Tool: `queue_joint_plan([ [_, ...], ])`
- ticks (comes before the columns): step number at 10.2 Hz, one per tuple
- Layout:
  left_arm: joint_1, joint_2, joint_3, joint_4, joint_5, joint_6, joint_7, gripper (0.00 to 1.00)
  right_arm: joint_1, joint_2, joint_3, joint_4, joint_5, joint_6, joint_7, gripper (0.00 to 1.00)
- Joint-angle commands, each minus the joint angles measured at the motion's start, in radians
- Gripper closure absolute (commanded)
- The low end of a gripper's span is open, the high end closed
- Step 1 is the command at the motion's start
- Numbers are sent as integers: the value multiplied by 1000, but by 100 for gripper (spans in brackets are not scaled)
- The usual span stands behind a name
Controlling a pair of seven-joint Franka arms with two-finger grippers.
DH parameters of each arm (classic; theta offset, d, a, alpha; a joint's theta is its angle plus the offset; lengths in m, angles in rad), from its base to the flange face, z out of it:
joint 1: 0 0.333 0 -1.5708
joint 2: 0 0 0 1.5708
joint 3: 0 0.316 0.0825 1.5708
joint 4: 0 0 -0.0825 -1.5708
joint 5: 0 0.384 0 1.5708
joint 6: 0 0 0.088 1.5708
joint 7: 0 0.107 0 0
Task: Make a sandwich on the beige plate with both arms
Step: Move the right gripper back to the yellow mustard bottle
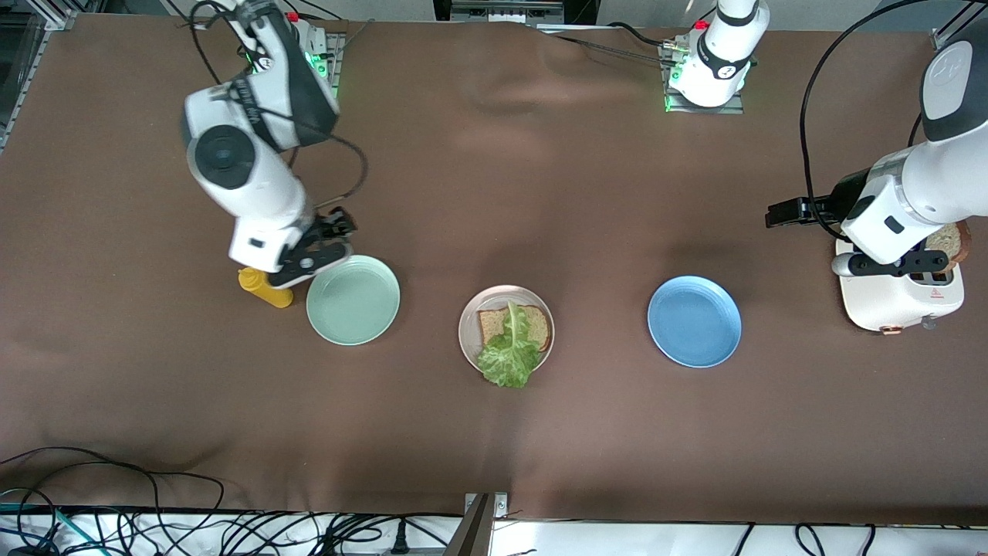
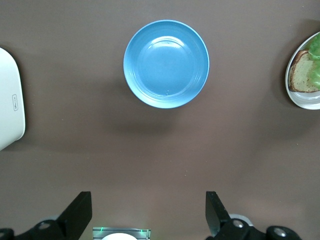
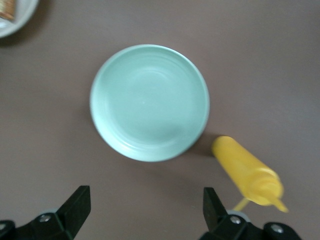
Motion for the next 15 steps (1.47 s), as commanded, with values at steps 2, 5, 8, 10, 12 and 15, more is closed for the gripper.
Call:
queue_joint_plan([
  [2, 2, -3, -1, -1, 10, -2, 22, 0, -108, -54, -95, -47, 27, -73, -336, 0],
  [5, -3, -3, -3, -1, 10, -2, 14, 0, -189, -15, -133, -40, 29, -57, -656, 0],
  [8, -3, -3, -6, -1, 9, -2, 11, 0, -259, 54, -144, -39, 212, 24, -1020, 0],
  [10, -4, -1, -6, -1, 9, -2, 10, 0, -300, 119, -171, -33, 366, 45, -1201, 0],
  [12, -4, 0, -4, -1, 9, -2, 13, 0, -348, 223, -171, 21, 546, 43, -1437, 0],
  [15, -7, 2, -4, -1, 9, -2, 11, 0, -394, 323, -171, 26, 786, 31, -1764, 0],
])
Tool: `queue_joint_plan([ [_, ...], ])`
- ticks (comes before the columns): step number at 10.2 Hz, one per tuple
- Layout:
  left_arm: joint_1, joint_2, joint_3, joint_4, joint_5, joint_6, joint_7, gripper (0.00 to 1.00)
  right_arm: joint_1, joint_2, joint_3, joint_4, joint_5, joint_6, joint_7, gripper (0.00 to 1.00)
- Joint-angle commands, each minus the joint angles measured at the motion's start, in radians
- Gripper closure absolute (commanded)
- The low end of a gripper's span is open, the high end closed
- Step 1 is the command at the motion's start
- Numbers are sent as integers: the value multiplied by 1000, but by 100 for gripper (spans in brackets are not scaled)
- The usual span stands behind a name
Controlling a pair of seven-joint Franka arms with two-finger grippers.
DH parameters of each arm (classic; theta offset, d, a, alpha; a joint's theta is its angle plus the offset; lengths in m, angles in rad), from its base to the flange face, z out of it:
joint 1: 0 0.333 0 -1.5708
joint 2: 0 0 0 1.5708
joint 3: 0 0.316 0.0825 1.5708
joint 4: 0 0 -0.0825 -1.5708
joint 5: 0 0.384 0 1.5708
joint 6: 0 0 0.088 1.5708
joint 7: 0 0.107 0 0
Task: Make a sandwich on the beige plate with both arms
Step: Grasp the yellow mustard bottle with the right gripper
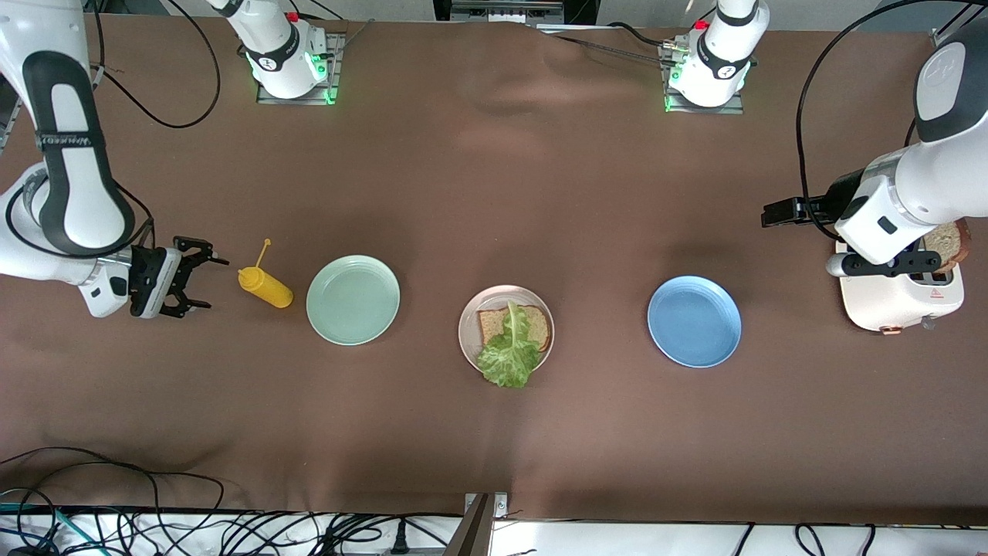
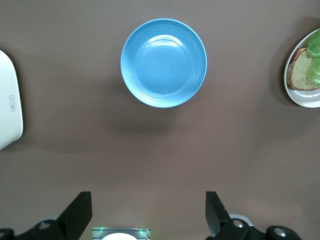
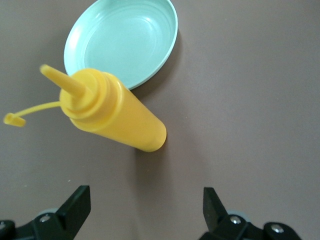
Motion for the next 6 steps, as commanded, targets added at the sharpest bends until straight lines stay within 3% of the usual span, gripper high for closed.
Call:
queue_joint_plan([
  [1, -1, -2, 0, -1, 9, -1, 11, 0, -25, 68, 4, 30, 125, -28, -200, 0],
  [3, -4, -2, 0, -1, 7, -1, 10, 0, -24, 64, 2, 20, 145, -82, -323, 0],
  [6, -2, -2, 0, -1, 7, -1, 11, 0, -44, 90, 2, 10, 278, -171, -409, 0],
])
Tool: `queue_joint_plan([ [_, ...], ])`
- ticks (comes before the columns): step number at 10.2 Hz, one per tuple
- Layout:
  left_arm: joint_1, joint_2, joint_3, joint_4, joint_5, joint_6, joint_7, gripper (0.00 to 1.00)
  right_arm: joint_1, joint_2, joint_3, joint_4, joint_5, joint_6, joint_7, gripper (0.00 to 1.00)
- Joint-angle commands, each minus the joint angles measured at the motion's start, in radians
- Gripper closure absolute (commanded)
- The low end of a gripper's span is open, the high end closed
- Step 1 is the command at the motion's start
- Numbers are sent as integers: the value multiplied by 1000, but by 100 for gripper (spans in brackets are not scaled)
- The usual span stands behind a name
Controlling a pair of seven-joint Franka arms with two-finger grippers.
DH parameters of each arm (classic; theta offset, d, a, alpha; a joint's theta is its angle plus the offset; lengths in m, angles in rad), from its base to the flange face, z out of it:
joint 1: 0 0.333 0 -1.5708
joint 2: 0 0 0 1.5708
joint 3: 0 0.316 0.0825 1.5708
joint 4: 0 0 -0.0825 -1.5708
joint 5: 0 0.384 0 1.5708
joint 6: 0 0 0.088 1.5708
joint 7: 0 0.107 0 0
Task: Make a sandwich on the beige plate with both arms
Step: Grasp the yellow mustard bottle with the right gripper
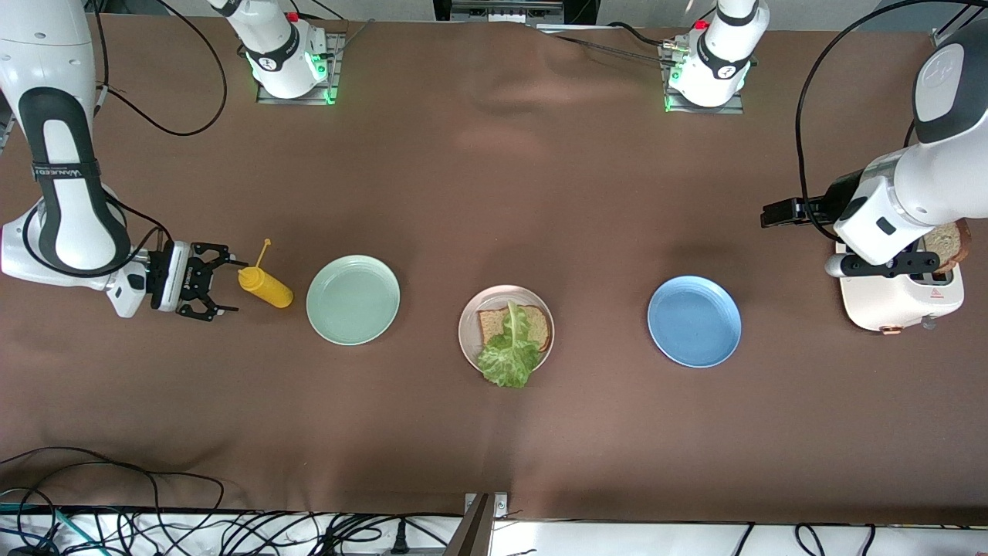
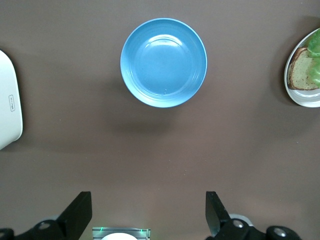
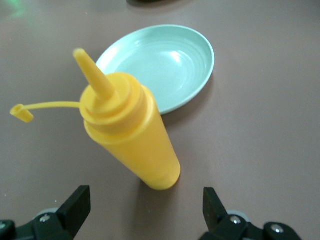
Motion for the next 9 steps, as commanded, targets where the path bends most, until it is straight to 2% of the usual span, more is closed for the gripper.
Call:
queue_joint_plan([
  [1, -2, -3, 0, -1, 7, -1, 11, 0, -32, 46, 2, 5, 120, -61, -129, 0],
  [4, 3, -3, 0, -1, -20, -1, 10, 0, -35, 64, 4, 5, 159, -84, -205, 0],
  [6, 3, -3, 0, -1, -21, -1, 10, 0, -32, 75, 9, 3, 230, -114, -261, 0],
  [9, 3, -3, 0, -1, -21, 1, 10, 0, -32, 83, 35, 1, 234, -121, -260, 0],
])
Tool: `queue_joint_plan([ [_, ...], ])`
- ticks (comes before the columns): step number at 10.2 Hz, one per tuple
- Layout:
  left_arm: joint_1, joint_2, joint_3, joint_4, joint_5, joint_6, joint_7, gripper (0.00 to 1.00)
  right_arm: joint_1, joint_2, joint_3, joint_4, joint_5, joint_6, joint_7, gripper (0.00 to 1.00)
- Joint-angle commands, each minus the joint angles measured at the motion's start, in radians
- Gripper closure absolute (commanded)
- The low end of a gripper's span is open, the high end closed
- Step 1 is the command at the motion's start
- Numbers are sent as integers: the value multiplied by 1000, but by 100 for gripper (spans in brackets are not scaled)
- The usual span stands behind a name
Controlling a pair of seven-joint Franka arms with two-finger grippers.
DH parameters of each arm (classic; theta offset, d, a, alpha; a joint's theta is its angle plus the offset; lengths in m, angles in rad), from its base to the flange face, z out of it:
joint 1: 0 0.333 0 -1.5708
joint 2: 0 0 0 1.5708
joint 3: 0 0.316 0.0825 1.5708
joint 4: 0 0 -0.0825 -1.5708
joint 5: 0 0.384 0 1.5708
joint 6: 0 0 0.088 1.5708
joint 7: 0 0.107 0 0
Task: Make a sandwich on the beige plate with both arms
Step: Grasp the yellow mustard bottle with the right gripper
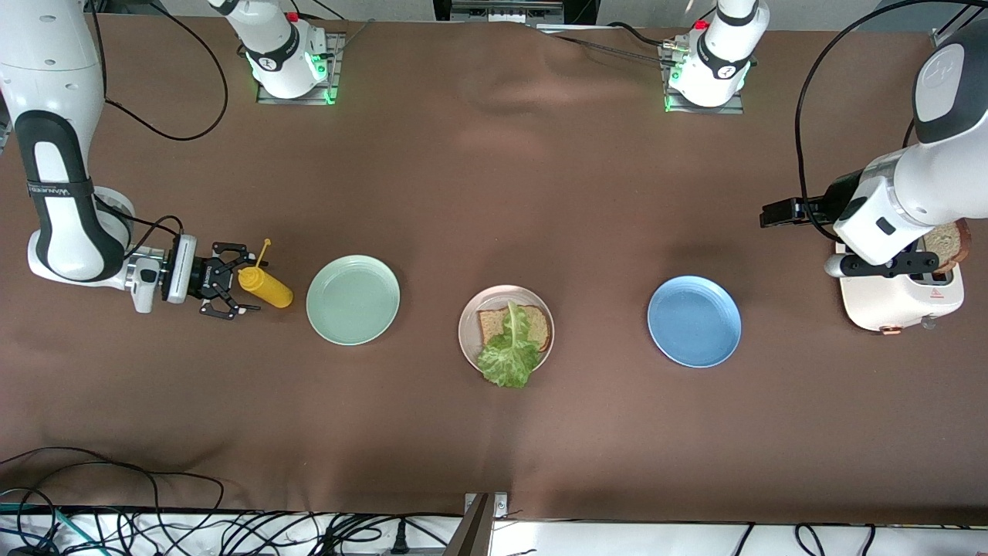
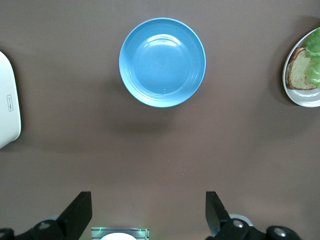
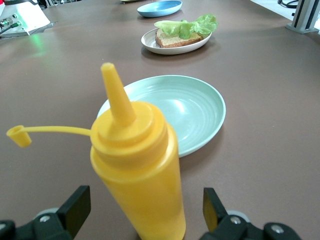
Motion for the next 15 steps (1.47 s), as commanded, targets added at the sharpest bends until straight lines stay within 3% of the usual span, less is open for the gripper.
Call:
queue_joint_plan([
  [1, 1, -3, 0, -1, -16, 1, 10, 0, -5, 8, 22, 5, 24, -16, -9, 0],
  [3, 1, -3, 0, -1, -16, 1, 10, 0, -5, 8, 32, 7, 24, -15, -3, 51],
  [5, 2, -3, 0, -1, -16, 1, 10, 0, -5, -1, 33, 15, 44, -12, 54, 79],
  [7, 1, -3, 0, -1, -16, 1, 10, 0, -4, -6, 44, 22, 36, -3, 114, 79],
  [8, 2, -3, 0, -1, -16, 1, 10, 0, -4, -17, 53, 31, 25, 5, 152, 86],
  [9, 1, -3, 0, -1, -16, 1, 10, 0, 6, -27, 59, 51, -25, 23, 220, 86],
  [12, 5, -3, 0, -1, -16, -1, 13, 0, 13, -37, 149, 163, -318, 36, 487, 86],
  [14, 7, -3, 0, -1, -16, 1, 14, 0, 16, -34, 228, 238, -415, 36, 626, 86],
  [15, 7, -3, 0, -1, -16, 1, 13, 0, 44, -11, 272, 312, -508, 34, 711, 86],
])
